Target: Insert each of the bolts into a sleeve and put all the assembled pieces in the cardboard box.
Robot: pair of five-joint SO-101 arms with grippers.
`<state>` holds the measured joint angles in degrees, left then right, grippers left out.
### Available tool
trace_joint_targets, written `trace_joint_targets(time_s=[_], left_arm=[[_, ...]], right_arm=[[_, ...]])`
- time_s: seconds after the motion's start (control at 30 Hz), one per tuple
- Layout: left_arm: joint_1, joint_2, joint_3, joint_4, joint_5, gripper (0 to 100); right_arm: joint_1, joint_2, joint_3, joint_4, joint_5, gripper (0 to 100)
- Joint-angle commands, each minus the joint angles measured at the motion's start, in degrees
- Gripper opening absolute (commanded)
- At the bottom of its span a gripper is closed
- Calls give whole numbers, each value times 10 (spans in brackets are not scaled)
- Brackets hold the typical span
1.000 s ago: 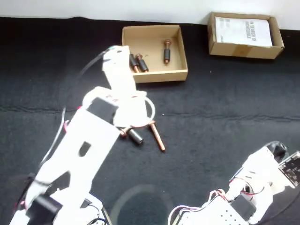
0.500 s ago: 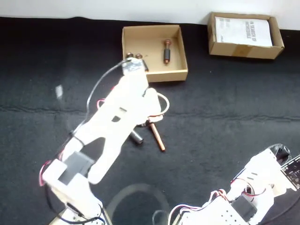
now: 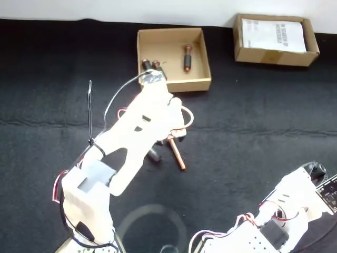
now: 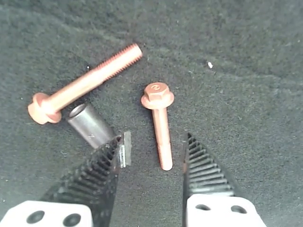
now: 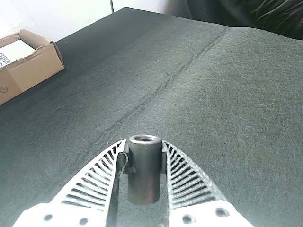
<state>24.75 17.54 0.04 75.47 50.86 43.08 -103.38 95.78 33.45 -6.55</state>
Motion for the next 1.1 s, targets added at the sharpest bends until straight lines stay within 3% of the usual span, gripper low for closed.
trace_joint_targets(time_s=[0.0,0.53,0.93,1.07], left_arm=[[23,-5,-22,-6,4,193],[22,94,-27,-63,4,193],[-32,100,-27,-117,0,191],[-34,101,-22,-113,0,104]], right_arm=[[5,-13,73,-14,3,6],[8,-13,73,-14,3,6],[7,-13,73,-14,3,6],[4,-13,73,-14,3,6]])
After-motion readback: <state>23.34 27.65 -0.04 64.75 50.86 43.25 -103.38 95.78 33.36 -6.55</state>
